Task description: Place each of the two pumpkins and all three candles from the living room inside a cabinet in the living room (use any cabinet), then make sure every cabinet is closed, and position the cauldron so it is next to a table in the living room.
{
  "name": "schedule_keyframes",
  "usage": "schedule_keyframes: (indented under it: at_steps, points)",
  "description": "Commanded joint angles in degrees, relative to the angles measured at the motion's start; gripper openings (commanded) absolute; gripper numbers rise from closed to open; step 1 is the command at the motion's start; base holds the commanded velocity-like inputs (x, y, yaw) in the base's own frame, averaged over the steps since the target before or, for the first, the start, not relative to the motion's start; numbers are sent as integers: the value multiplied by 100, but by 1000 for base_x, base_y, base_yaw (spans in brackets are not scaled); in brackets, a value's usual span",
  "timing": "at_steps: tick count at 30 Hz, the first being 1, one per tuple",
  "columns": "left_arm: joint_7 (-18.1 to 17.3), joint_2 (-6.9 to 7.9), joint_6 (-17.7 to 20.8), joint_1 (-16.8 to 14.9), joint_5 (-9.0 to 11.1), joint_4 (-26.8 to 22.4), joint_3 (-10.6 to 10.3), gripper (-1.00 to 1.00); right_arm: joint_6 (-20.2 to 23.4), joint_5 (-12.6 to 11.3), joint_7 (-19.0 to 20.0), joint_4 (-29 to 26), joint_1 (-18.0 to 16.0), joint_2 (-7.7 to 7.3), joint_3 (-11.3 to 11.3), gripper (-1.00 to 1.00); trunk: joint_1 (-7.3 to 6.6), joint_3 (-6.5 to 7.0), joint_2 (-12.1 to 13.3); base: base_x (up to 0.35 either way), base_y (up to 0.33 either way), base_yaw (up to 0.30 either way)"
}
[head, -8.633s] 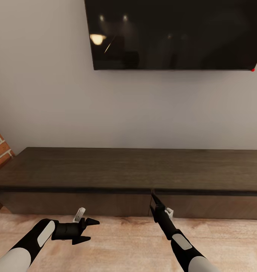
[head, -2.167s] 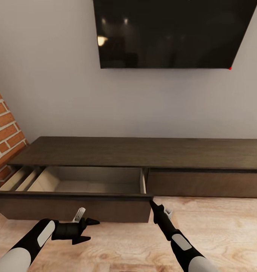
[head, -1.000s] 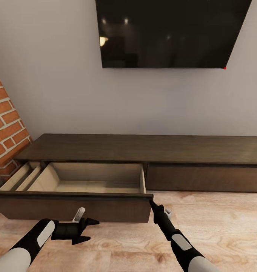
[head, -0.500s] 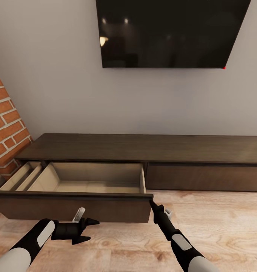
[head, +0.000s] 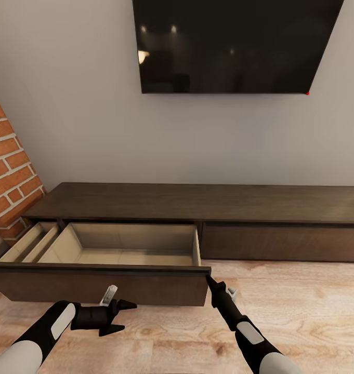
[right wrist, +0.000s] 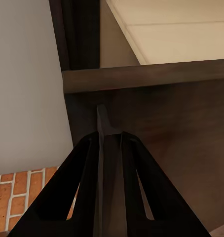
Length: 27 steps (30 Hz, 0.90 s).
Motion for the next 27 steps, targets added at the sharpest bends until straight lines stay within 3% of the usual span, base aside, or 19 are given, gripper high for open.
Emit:
schedule_keyframes:
  at_steps: [1,27]
  points:
    - [0,0,0,1,0,-1,0,100,36,-91,68,-12,-3,-1,-54,-100,-1,1,0,-1,0,0]
    - [0,1,0,-1,0,-1,-6,100,40,-91,68,-12,-3,-1,-39,-100,-1,1,0,-17,0,0]
